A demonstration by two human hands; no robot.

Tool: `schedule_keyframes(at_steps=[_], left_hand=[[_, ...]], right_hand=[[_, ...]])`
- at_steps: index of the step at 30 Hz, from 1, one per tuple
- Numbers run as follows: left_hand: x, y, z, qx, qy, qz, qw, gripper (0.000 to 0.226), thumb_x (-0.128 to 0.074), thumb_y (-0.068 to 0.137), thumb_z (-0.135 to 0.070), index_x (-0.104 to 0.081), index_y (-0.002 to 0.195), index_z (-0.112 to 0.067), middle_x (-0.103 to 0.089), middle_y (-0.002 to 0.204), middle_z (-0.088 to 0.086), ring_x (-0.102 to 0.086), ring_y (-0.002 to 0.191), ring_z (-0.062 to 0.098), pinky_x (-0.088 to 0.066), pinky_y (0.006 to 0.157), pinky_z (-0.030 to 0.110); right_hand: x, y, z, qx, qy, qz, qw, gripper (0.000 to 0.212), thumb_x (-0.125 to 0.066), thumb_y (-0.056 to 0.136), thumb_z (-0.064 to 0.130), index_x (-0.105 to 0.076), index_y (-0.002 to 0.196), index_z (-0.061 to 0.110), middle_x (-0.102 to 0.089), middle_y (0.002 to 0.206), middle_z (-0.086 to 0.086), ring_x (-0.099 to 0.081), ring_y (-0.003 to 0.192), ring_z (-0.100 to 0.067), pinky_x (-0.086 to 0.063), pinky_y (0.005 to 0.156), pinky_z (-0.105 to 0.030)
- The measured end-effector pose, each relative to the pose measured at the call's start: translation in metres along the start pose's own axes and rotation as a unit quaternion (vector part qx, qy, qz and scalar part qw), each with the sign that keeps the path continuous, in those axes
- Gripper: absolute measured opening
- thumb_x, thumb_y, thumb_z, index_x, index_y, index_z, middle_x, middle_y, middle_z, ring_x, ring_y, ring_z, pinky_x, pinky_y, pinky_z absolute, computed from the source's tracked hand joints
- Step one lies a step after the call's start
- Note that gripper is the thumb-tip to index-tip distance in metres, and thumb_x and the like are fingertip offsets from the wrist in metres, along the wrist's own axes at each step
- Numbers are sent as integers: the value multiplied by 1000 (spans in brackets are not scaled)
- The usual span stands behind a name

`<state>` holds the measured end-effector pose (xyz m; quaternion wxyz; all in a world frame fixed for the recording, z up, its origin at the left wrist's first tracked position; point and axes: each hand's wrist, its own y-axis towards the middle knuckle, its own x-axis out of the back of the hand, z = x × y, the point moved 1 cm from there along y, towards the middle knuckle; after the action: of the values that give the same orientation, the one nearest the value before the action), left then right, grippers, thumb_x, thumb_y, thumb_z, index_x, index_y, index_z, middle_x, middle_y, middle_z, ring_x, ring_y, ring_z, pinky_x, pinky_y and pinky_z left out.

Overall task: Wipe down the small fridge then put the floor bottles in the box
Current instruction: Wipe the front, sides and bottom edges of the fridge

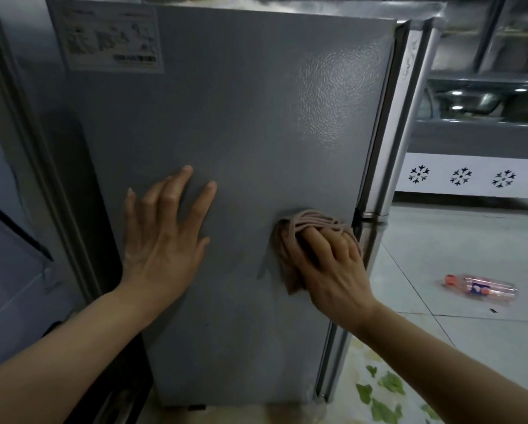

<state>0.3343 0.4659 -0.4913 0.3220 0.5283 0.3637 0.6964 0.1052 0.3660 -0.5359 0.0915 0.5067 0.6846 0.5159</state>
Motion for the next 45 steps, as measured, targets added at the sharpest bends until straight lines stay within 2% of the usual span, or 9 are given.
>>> schedule_keyframes(at_steps=[3,9,14,17,23,29,32,39,45], left_hand=[[2,0,0,-1,-6,0,1000,91,-82,60,-19,-38,140,-15,-24,143,15,-27,123,35,-21,102,66],[6,-7,28,24,-3,25,999,90,-81,62,-17,-35,141,-16,-20,144,13,-27,124,37,-20,102,66],[10,-18,53,26,1,43,999,92,-82,62,-19,-34,141,-16,-21,143,12,-28,123,37,-22,102,67],[11,-17,56,12,-7,40,999,92,-83,61,-20,-37,140,-16,-22,142,11,-27,123,35,-24,101,65],[10,-30,77,72,-34,60,995,93,-79,65,-19,-27,141,-19,-20,146,17,-30,126,41,-26,103,61],[10,-43,85,56,-83,85,991,96,-80,65,-15,-28,145,-15,-21,147,22,-36,125,41,-34,99,52],[11,-49,90,63,-109,100,987,94,-80,64,-15,-31,144,-14,-25,147,20,-39,125,38,-36,100,50],[6,-59,112,68,-236,132,960,90,-70,75,-17,-16,148,-20,-45,140,5,-44,123,21,-33,103,36],[8,-69,121,61,-274,139,950,96,-71,75,-13,-10,148,-25,-46,139,-4,-46,124,16,-34,106,36]], right_hand=[[11,29,-9,35,-2,-17,999,51,-48,80,19,-55,131,16,-38,127,-10,-41,106,-30,-32,89,-43],[5,96,3,-134,3,-123,983,45,-54,91,28,-51,136,22,-36,129,-6,-41,111,-32,-32,96,-48],[-15,44,57,93,30,2,995,47,-43,85,17,-58,130,20,-41,128,-5,-43,107,-29,-32,88,-42],[-10,54,60,110,24,13,994,50,-46,83,18,-54,133,21,-40,128,-5,-43,108,-27,-32,88,-41],[-12,126,50,-120,16,-106,987,51,-55,86,32,-49,136,23,-34,130,-6,-37,113,-31,-27,98,-46],[-31,64,107,106,35,2,994,45,-42,88,20,-58,130,20,-41,127,-5,-43,107,-29,-33,85,-41],[-26,77,103,145,25,13,989,45,-42,89,18,-55,132,20,-45,127,-5,-45,107,-27,-34,84,-40],[-29,142,105,-62,14,-116,991,44,-47,92,25,-51,136,23,-37,128,-7,-38,111,-31,-29,94,-44],[-37,93,140,182,20,24,983,48,-43,85,20,-57,130,17,-41,126,-7,-44,108,-30,-33,83,-42]])
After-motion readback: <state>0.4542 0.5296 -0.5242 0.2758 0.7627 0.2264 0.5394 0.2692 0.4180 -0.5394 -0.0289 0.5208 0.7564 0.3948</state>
